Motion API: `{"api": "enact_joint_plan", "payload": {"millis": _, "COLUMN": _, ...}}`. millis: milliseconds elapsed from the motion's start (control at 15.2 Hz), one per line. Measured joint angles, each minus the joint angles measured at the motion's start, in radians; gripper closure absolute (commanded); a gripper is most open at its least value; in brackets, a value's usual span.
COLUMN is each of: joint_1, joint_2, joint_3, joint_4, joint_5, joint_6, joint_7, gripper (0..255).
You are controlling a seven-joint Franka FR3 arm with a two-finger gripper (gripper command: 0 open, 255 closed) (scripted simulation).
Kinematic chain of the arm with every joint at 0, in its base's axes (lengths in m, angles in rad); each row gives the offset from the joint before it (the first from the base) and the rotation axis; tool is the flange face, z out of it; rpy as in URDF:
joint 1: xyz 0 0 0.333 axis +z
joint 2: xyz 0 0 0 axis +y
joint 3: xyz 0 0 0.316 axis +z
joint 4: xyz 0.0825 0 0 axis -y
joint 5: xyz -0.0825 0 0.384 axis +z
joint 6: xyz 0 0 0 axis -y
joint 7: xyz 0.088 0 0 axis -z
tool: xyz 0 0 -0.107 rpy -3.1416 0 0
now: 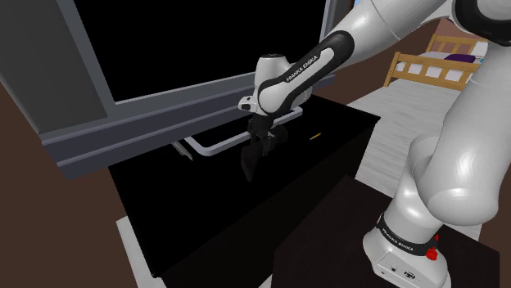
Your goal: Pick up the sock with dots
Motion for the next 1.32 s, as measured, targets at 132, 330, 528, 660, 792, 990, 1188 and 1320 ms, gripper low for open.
{"api": "enact_joint_plan", "payload": {"millis": 132, "joint_1": 0.000, "joint_2": 0.000, "joint_3": 0.000, "joint_4": 0.000, "joint_5": 0.000, "joint_6": 0.000, "joint_7": 0.000, "gripper": 255}}
{"api": "enact_joint_plan", "payload": {"millis": 330, "joint_1": 0.000, "joint_2": -0.003, "joint_3": 0.000, "joint_4": 0.002, "joint_5": -0.002, "joint_6": -0.006, "joint_7": 0.003, "gripper": 255}}
{"api": "enact_joint_plan", "payload": {"millis": 528, "joint_1": -0.001, "joint_2": -0.030, "joint_3": 0.001, "joint_4": 0.008, "joint_5": -0.012, "joint_6": -0.038, "joint_7": 0.011, "gripper": 255}}
{"api": "enact_joint_plan", "payload": {"millis": 660, "joint_1": -0.002, "joint_2": -0.040, "joint_3": 0.002, "joint_4": 0.027, "joint_5": -0.016, "joint_6": -0.066, "joint_7": 0.013, "gripper": 255}}
{"api": "enact_joint_plan", "payload": {"millis": 792, "joint_1": -0.003, "joint_2": -0.058, "joint_3": 0.003, "joint_4": 0.039, "joint_5": -0.022, "joint_6": -0.096, "joint_7": 0.018, "gripper": 255}}
{"api": "enact_joint_plan", "payload": {"millis": 990, "joint_1": -0.004, "joint_2": -0.086, "joint_3": 0.005, "joint_4": 0.055, "joint_5": -0.031, "joint_6": -0.140, "joint_7": 0.025, "gripper": 255}}
{"api": "enact_joint_plan", "payload": {"millis": 1188, "joint_1": -0.004, "joint_2": -0.107, "joint_3": 0.007, "joint_4": 0.076, "joint_5": -0.036, "joint_6": -0.181, "joint_7": 0.031, "gripper": 255}}
{"api": "enact_joint_plan", "payload": {"millis": 1320, "joint_1": -0.004, "joint_2": -0.118, "joint_3": 0.009, "joint_4": 0.087, "joint_5": -0.039, "joint_6": -0.204, "joint_7": 0.034, "gripper": 255}}
